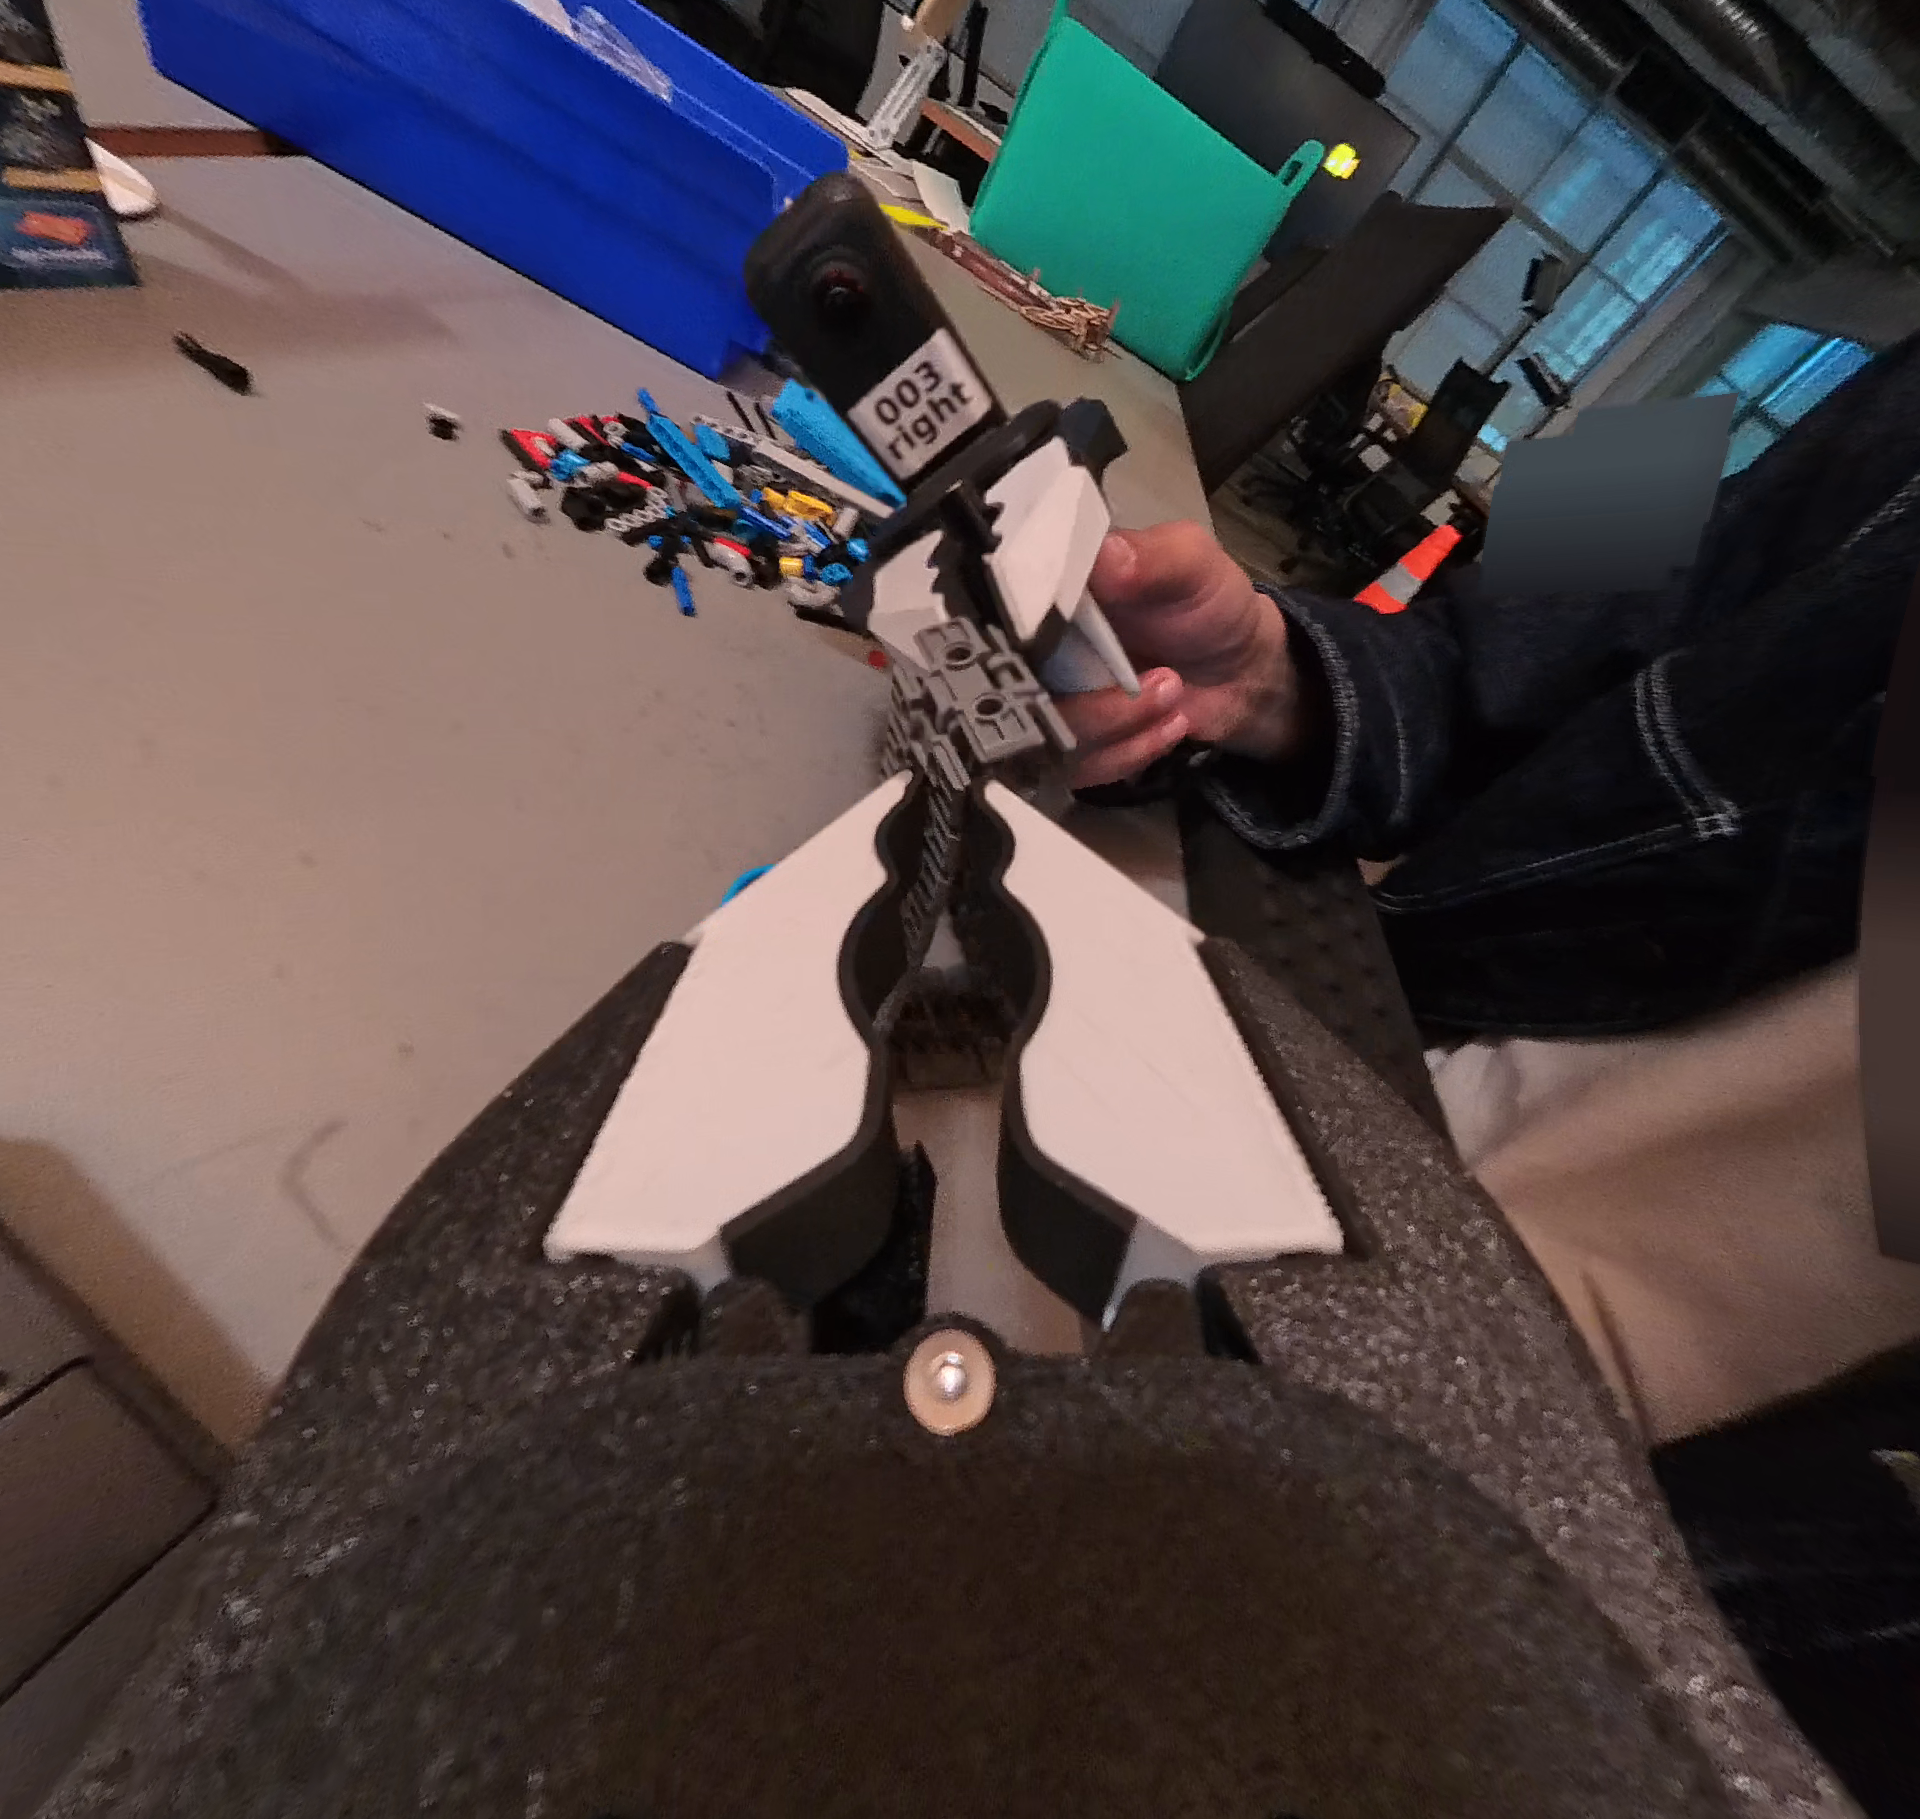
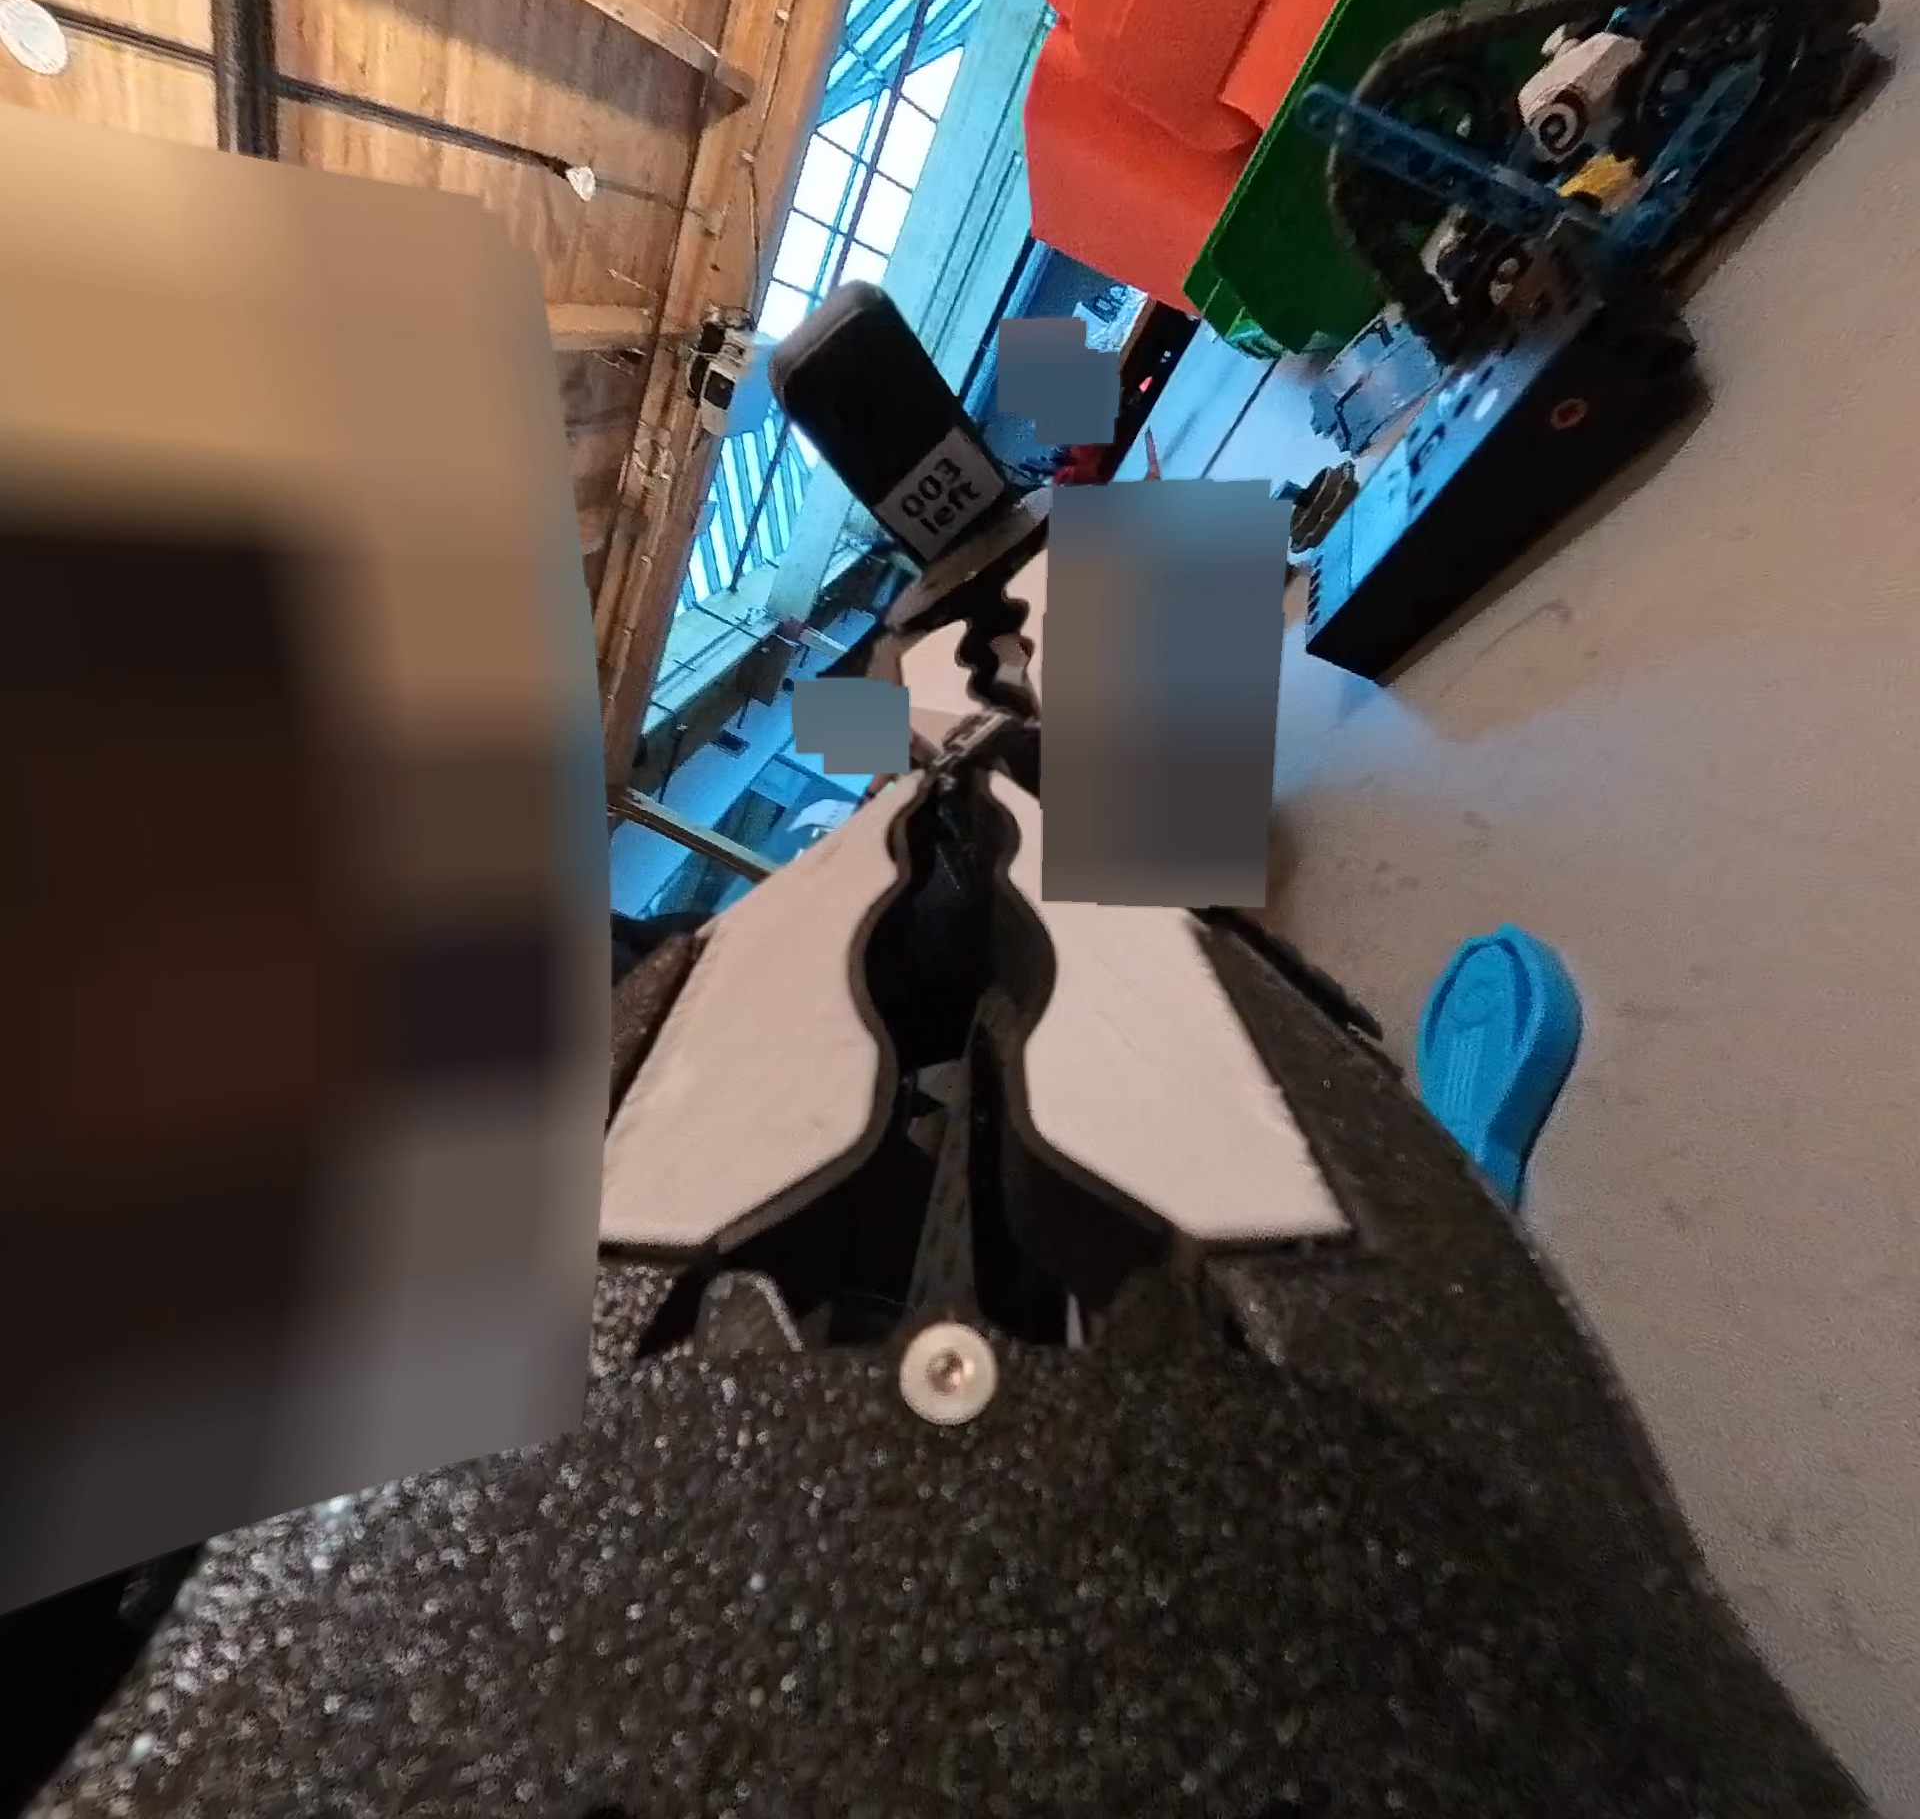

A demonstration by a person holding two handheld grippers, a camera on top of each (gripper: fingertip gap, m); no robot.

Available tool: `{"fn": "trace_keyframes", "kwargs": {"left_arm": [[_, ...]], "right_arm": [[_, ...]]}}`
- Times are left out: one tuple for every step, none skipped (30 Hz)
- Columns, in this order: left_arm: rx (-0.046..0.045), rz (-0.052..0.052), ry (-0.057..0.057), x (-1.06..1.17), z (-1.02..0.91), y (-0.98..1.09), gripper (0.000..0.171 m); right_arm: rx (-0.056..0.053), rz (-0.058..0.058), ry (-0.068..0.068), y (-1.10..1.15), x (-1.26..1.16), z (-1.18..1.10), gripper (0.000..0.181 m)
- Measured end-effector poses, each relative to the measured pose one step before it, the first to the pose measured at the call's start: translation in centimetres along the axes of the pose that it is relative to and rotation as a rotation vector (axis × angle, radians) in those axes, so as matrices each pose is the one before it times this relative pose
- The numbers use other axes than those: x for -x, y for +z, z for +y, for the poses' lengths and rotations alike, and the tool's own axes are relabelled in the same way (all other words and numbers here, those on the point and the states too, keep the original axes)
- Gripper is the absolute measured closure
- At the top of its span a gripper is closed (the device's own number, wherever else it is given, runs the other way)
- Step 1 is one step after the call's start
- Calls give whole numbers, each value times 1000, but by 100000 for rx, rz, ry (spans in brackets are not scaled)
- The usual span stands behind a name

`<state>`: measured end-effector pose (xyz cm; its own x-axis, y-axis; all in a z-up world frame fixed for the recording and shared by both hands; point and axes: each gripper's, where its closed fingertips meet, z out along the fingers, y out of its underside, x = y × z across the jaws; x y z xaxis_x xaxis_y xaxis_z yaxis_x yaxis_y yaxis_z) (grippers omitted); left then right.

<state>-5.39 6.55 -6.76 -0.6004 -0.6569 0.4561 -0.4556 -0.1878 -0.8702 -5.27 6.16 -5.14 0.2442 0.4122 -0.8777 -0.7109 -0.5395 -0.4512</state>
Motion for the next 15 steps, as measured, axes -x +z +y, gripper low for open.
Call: {"fn": "trace_keyframes", "kwargs": {"left_arm": [[-274, -1447, 2272, 86, -74, -73, 166], [-460, -1363, 2490, 24, -131, -64, 166], [-590, -1883, 3248, 49, -153, -38, 166], [-521, -2040, 4038, 22, -145, -20, 165], [-528, -2219, 4096, 45, -131, 11, 165], [86, -2446, 3885, 96, 12, 38, 165], [830, -2467, 3554, 140, 142, 75, 165], [1047, -1833, 2607, 111, 190, 69, 165], [792, -633, 1196, 36, 157, 28, 165], [41, 243, -28, -3, 22, -9, 165], [-652, 629, -720, -43, -97, -44, 165], [-460, 858, -1135, -46, -58, -32, 165], [516, 1064, -1391, -57, 119, -8, 165], [497, 963, -1353, -31, 145, -15, 166], [-172, 746, -910, -46, 42, -32, 166]], "right_arm": [[1385, 1526, -1600, 68, -142, 167, 174], [556, 336, -674, 55, -27, 62, 173], [59, -746, 551, 24, 70, 9, 174], [330, -1465, 1504, -9, 69, 47, 173], [885, -1052, 1930, 24, -28, 144, 174], [973, 8, 1306, 47, -167, 204, 174], [730, 1157, 213, 25, -242, 141, 174], [1124, 1508, -840, 37, -233, 155, 174], [734, 1570, -1244, -16, -175, 59, 179], [937, 1113, -1691, 6, -32, 92, 179], [337, 1095, -2219, 6, 58, -7, 179], [978, 1816, -3168, 13, 21, 69, 180], [1515, 3354, -4398, 21, -113, 115, 180], [2043, 3992, -5900, 47, -103, 170, 179], [1684, 3632, -5941, 50, 21, 99, 180]]}}
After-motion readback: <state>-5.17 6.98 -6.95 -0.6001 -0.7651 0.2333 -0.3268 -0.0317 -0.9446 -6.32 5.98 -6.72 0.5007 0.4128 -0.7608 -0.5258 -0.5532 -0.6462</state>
